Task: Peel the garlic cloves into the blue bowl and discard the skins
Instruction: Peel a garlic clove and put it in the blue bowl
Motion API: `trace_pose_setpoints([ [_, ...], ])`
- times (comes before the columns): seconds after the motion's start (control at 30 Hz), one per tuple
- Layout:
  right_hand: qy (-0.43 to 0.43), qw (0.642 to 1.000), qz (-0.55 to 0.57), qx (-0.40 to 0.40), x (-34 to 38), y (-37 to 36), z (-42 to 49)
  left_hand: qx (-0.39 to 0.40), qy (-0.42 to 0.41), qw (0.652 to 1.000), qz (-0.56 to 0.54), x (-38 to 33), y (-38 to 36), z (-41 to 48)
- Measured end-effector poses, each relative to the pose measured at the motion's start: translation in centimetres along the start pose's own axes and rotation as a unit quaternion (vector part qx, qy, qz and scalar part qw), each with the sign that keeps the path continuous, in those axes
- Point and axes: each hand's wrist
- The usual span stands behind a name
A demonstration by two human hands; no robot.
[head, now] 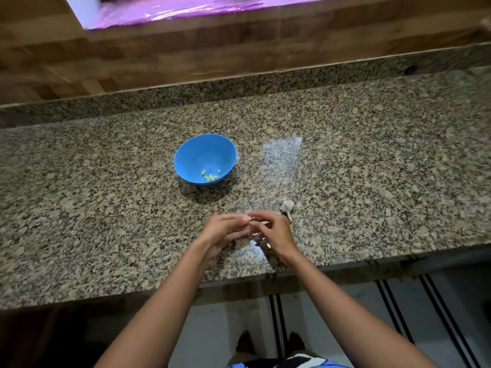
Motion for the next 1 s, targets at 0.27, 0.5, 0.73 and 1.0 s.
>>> trace_pose_setpoints([
  [0.27, 0.062, 0.994, -0.074, -0.055, 0.2, 0.1, 0.2, -0.039, -0.071, 0.995, 0.050, 1.1, -0.6, -0.7],
  [0.5, 0.072, 0.994, -0.062, -0.047, -0.1, -0.7, 0.3, -0.066, -0.192, 0.974, 0.099, 0.8, -0.3, -0.5],
  [0.73, -0.029, 0.995, 0.090, -0.022, 0.3, -1.3, -0.1, -0.070, -0.320, 0.865, 0.380, 2.0, -0.7, -1.0],
  [1.0, -0.067, 0.993, 0.097, 0.009, 0.5, -1.1, -0.2, -0.015, -0.301, 0.884, 0.357, 1.3, 0.5, -0.4],
])
Point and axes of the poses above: each hand's wrist, its own z-axis towards the middle knuckle, its own y-axis out of the back of the hand, x = y × z, and after that the axes turned 8 degrees about -y, right-handed
